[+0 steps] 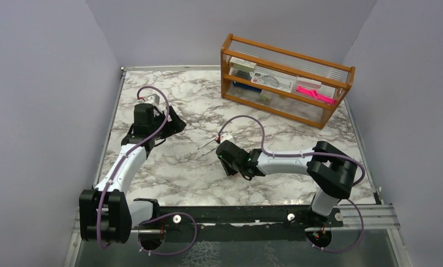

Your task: Insert the pens into the pen caps

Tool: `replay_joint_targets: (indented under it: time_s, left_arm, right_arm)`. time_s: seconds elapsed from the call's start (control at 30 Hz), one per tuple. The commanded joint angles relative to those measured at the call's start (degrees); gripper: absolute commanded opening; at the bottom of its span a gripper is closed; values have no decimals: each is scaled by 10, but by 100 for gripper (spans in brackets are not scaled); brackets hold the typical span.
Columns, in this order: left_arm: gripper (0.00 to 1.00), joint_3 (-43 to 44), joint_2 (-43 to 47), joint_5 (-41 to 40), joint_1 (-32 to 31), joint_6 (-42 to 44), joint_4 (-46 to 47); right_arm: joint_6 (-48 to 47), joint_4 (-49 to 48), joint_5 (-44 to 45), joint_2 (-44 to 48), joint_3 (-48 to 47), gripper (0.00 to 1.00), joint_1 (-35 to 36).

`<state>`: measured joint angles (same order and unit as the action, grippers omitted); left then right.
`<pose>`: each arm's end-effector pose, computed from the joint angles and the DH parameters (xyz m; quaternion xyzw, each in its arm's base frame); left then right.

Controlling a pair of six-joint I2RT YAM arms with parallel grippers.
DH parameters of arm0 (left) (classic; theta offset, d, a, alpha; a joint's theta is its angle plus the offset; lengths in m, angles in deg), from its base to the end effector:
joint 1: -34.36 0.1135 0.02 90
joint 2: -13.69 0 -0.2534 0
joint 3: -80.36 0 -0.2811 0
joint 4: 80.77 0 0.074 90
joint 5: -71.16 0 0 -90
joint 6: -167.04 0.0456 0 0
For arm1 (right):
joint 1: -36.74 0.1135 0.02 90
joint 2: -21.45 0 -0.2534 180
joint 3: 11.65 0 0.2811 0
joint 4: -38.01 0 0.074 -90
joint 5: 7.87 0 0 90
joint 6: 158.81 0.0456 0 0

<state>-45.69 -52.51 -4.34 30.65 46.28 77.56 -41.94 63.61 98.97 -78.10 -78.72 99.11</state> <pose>0.2891 -0.0302 0.2198 -0.1471 0.8652 -0.2446 0.4124 0.1793 0.3140 0.1126 -0.2516 0.9181 0.0908 0.2925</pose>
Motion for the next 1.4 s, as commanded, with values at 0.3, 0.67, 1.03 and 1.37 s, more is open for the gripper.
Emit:
replay_joint_targets:
  time_s: [0.3, 0.67, 1.03, 1.37]
  left_arm:
    - [90, -37, 7, 159, 3, -47, 140]
    - [83, -7, -22, 305, -107, -71, 230]
    - [75, 11, -27, 299, -186, -51, 225]
    - [58, 6, -25, 364, -188, -53, 231]
  right_arm:
    - [11, 4, -14, 50, 30, 1, -1]
    - [-63, -45, -56, 207, 11, 1, -1]
    - [-84, -60, -41, 263, 2, 1, -1]
    - [-97, -63, -6, 258, -12, 1, -1]
